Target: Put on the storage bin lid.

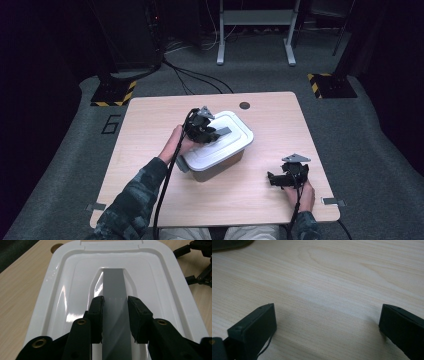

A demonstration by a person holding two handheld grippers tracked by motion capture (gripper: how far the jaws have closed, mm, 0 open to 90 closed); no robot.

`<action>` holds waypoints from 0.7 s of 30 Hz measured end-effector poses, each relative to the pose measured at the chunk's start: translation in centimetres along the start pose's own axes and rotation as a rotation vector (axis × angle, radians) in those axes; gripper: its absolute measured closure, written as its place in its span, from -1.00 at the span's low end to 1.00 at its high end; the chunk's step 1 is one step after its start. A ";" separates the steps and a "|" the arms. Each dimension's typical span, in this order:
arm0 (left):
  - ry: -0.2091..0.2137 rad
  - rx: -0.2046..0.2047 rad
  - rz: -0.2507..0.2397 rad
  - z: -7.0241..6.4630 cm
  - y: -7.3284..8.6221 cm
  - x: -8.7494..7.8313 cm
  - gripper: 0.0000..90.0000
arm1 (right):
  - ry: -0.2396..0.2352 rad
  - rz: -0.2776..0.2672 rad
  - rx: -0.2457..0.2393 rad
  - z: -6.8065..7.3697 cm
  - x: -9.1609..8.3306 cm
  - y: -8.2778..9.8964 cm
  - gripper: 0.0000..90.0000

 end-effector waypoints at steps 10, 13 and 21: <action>0.001 -0.011 0.016 0.2 0.9 -0.4 0.46 | 0.000 0.000 0.000 0.0 0.0 0.0 -0.99; 0.009 -0.017 0.008 0.3 1.1 -0.5 0.46 | 0.000 0.000 0.000 0.0 0.0 0.0 -0.99; -0.032 -0.061 -0.010 0.2 0.9 -1.1 -0.26 | 0.000 0.000 0.000 0.0 0.0 0.0 -0.99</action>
Point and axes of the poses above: each handheld gripper's, and its own axes: x roughly forward along the jaws, y roughly out of its underside, z roughly to its left, the point moved 3 cm from there along x, roughly forward along the jaws, and after that the axes turned 3 degrees about x, right-handed, at the moved point
